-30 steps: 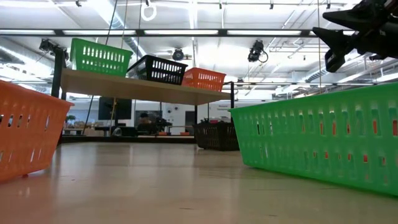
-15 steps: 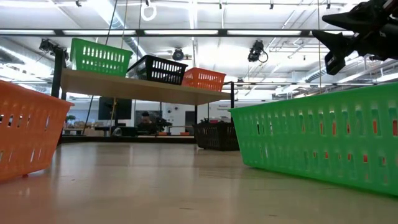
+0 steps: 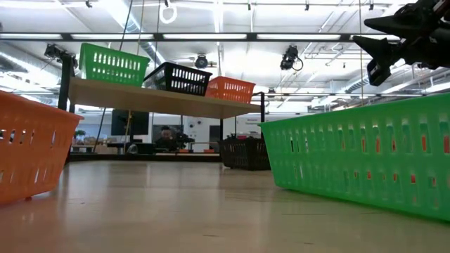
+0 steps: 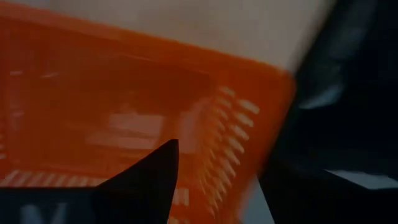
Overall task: Stack baskets on shelf by color
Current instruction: Stack the bottom orange basket on the orange basket on the shelf
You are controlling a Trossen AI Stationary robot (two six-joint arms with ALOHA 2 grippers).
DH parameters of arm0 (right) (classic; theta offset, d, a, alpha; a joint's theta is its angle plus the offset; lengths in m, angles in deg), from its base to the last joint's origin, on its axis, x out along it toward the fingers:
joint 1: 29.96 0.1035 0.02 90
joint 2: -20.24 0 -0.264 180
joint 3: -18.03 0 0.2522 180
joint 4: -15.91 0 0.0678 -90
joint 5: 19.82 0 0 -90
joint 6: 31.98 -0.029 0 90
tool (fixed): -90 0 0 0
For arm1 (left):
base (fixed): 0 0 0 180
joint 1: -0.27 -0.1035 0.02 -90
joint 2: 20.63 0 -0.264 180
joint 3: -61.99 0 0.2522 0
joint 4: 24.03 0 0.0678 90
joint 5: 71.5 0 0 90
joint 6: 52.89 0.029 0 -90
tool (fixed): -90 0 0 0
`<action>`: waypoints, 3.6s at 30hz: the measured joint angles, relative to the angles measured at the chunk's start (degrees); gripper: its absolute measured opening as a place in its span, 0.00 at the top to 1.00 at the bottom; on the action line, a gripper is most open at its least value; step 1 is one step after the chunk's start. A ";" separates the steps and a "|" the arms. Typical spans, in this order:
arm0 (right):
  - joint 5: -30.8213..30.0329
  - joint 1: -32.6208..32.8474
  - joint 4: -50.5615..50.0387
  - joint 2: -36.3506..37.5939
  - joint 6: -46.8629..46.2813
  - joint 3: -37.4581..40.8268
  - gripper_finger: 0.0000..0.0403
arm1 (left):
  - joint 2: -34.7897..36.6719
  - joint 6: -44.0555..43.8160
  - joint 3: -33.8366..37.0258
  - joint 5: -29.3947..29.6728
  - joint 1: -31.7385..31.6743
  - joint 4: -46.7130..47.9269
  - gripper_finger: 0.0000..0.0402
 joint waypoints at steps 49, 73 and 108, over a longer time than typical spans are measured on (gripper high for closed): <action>12.65 11.68 -24.14 -41.91 40.21 -37.20 0.62 | -0.97 85.12 -24.86 3.87 -18.20 17.02 1.00; 7.38 38.94 -40.72 -76.68 57.40 -63.45 0.63 | -0.75 104.78 -24.86 -3.29 -15.20 1.44 1.00; -2.17 37.52 -42.01 -82.55 56.76 -63.54 0.98 | 6.57 89.29 -24.82 26.91 -15.04 5.27 0.54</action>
